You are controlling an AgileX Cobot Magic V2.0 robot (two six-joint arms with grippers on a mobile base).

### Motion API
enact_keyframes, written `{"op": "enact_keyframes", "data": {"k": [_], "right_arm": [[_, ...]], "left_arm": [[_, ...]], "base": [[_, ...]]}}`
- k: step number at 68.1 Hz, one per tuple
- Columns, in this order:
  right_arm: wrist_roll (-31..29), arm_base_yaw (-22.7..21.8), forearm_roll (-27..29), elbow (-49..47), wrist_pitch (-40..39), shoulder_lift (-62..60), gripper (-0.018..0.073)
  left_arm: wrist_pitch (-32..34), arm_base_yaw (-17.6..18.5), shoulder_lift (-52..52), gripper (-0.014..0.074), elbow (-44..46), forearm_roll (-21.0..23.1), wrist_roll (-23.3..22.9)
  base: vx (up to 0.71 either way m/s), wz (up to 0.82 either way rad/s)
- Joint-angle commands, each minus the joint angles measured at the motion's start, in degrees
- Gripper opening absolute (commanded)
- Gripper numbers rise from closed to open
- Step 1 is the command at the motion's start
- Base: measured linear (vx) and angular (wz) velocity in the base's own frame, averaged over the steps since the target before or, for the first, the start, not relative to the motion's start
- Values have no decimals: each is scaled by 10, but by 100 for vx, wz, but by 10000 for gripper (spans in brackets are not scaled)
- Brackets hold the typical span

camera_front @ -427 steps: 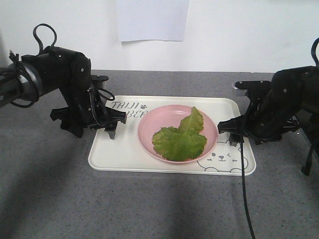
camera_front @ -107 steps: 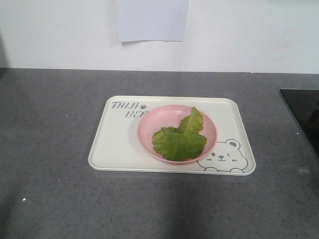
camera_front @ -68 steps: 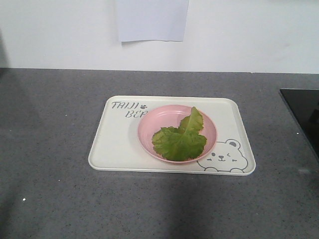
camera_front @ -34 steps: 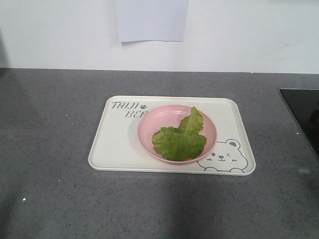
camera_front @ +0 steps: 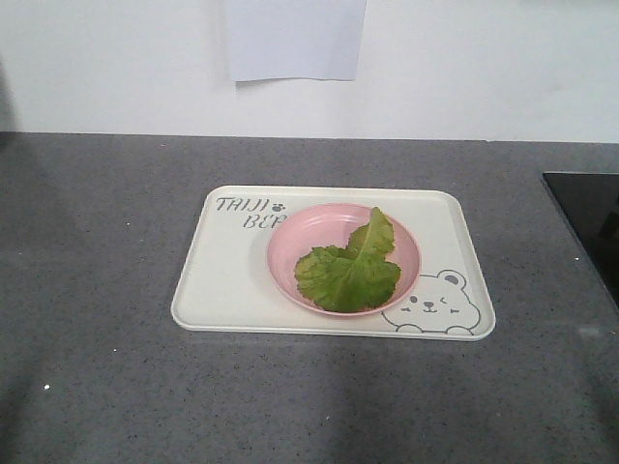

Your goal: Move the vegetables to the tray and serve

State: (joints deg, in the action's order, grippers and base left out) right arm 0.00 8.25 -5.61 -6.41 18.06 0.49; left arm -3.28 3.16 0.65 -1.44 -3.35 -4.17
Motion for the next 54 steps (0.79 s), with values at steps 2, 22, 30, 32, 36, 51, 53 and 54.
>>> {"op": "enact_keyframes", "data": {"k": [2,22,30,32,36,51,53,54], "right_arm": [[3,-4,-22,8,-72,-13,-8],[36,-78,5,80,-162,-12,-8],[40,-89,6,84,-161,-14,-8],[40,-89,3,84,-163,-14,-8],[39,-89,1,84,-170,-14,-8],[48,-89,2,84,-176,-14,-8],[49,-89,3,84,-175,-14,-8],[49,-89,5,84,-175,-14,-8]], "left_arm": [[38,-1,8,-8,-6,6,-3],[38,-1,8,-8,-6,6,-3],[38,-1,8,-8,-6,6,-3],[38,-1,8,-8,-6,6,-3],[38,-1,8,-8,-6,6,-3],[38,-1,8,-8,-6,6,-3],[38,-1,8,-8,-6,6,-3],[38,-1,8,-8,-6,6,-3]], "base": [[0,0],[0,0],[0,0],[0,0],[0,0],[0,0],[0,0],[0,0]]}}
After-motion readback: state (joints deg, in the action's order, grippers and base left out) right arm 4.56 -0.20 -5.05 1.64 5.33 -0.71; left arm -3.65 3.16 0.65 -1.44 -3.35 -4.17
